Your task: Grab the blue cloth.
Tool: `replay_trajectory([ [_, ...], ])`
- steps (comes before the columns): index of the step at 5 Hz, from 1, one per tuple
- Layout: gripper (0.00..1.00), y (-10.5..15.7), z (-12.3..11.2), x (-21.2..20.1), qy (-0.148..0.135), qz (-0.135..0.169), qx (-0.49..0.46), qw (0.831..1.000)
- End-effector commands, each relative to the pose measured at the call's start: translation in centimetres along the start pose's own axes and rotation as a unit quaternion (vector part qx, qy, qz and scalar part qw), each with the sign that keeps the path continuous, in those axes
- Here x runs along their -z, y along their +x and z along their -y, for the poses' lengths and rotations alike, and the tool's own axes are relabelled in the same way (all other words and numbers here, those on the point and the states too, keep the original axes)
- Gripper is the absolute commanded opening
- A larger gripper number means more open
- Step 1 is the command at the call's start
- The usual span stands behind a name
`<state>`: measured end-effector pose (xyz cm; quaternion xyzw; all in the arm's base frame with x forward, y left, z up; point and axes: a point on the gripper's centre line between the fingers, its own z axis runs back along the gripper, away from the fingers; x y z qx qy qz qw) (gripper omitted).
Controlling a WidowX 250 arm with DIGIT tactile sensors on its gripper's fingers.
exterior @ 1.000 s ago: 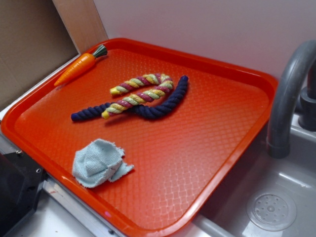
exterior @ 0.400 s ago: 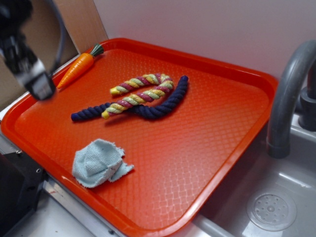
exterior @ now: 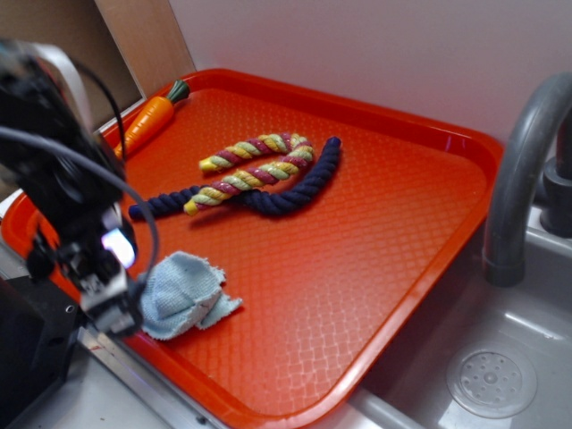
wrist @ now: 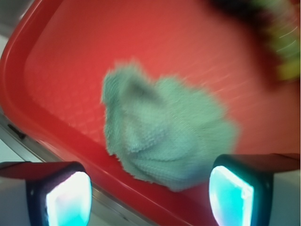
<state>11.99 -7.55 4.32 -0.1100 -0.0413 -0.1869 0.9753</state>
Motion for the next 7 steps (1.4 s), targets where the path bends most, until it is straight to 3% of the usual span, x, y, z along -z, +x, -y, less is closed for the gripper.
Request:
replay_trajectory([
  [1,0.83,0.9,3.1,3.7,0.095,0.021,0.046,0.994],
  [2,0.00,2.4,2.0,3.8,0.075,0.015,0.020,0.997],
  [3,0.00,3.2,0.8,3.4,0.056,0.011,-0.006,0.998],
  [4,0.00,3.8,-1.9,-0.7,0.029,0.049,-0.062,0.996],
  [5,0.00,4.1,-4.5,-4.8,0.050,0.097,-0.112,0.988],
  [6,0.00,3.9,-5.8,-10.1,0.043,0.139,-0.161,0.976],
  [7,0.00,4.3,-6.3,-15.4,0.091,0.105,-0.221,0.965],
])
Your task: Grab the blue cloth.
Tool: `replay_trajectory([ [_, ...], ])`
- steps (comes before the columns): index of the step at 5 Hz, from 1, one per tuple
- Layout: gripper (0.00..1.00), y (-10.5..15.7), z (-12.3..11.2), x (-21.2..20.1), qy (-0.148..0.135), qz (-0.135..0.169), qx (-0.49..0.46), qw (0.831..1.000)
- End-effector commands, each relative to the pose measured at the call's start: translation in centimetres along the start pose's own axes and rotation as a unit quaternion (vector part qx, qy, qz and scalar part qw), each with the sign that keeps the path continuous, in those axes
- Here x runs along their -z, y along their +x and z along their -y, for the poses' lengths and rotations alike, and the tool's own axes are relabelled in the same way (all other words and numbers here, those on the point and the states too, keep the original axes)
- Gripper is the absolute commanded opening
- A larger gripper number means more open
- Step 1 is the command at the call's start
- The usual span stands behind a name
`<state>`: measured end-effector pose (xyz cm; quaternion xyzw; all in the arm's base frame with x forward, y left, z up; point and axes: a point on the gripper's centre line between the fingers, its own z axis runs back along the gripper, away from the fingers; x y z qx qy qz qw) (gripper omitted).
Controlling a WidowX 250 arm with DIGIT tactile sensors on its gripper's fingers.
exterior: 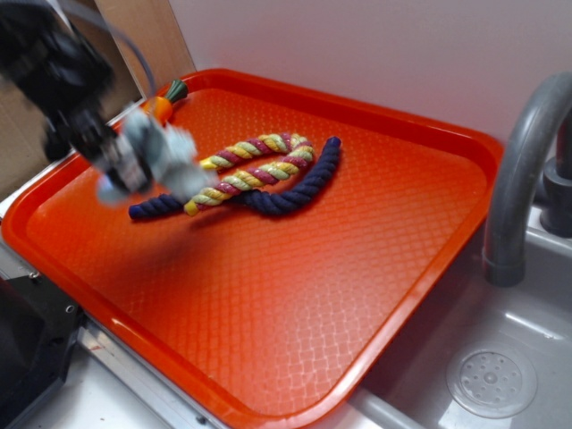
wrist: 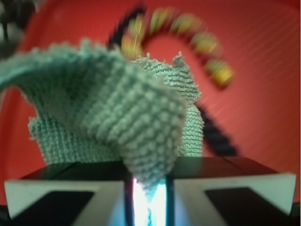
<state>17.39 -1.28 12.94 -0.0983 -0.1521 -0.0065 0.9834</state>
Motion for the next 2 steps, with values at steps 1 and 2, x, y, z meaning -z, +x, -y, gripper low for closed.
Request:
replay_trajectory([
  [1,0.00,3.8,1.1,-9.9,0.056,-0.044,-0.066,0.995],
  [2,0.00,3.1,2.1,-9.8,0.061,-0.044,-0.033,0.997],
])
